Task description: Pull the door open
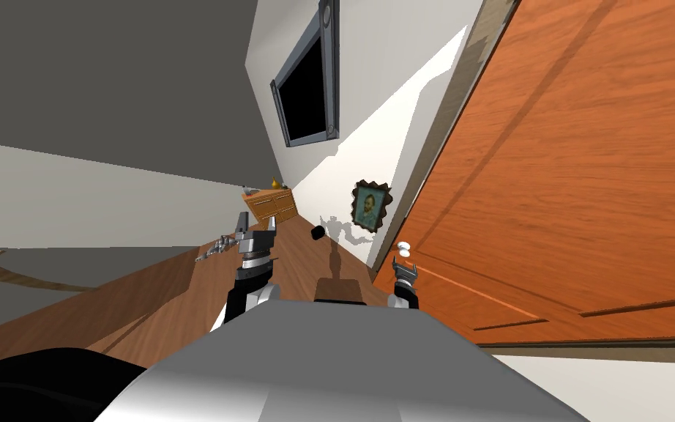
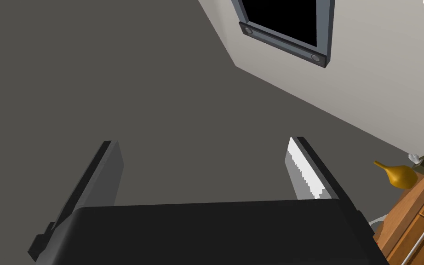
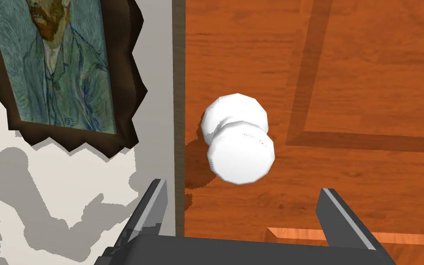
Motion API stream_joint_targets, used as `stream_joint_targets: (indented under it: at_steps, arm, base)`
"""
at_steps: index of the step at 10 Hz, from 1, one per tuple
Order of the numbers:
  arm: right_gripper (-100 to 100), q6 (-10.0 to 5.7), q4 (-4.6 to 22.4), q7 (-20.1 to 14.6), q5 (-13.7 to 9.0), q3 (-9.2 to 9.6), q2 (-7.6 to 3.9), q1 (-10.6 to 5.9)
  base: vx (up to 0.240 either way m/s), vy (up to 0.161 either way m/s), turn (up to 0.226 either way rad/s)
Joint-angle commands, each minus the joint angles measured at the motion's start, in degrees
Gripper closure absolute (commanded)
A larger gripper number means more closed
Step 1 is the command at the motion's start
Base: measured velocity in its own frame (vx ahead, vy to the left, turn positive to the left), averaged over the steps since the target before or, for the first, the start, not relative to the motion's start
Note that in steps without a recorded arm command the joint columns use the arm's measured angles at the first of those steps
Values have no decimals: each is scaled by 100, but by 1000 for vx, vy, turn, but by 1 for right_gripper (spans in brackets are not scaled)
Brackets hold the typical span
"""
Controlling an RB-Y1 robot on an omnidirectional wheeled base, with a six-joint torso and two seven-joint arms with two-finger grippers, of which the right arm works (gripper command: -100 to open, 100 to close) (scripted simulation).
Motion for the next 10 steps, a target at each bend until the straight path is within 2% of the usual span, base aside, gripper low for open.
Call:
stream_joint_targets:
  at_steps: [1,2,5,6,7,10]
  arm:
    - [-100,9,31,-222,-39,-25,-211,73]
    - [-100,0,53,-295,-51,-32,-278,99]
    - [-100,-48,166,-682,-115,-70,-638,236]
    - [-100,-99,274,-660,-90,-43,-598,160]
    - [100,-99,274,-660,-90,-43,-598,160]
    - [100,-99,274,-660,-90,-43,-598,160]
  base:
    - [174,18,76]
    - [160,5,54]
    - [182,-22,84]
    - [79,-6,14]
    - [-11,-9,-41]
    - [-25,-2,7]
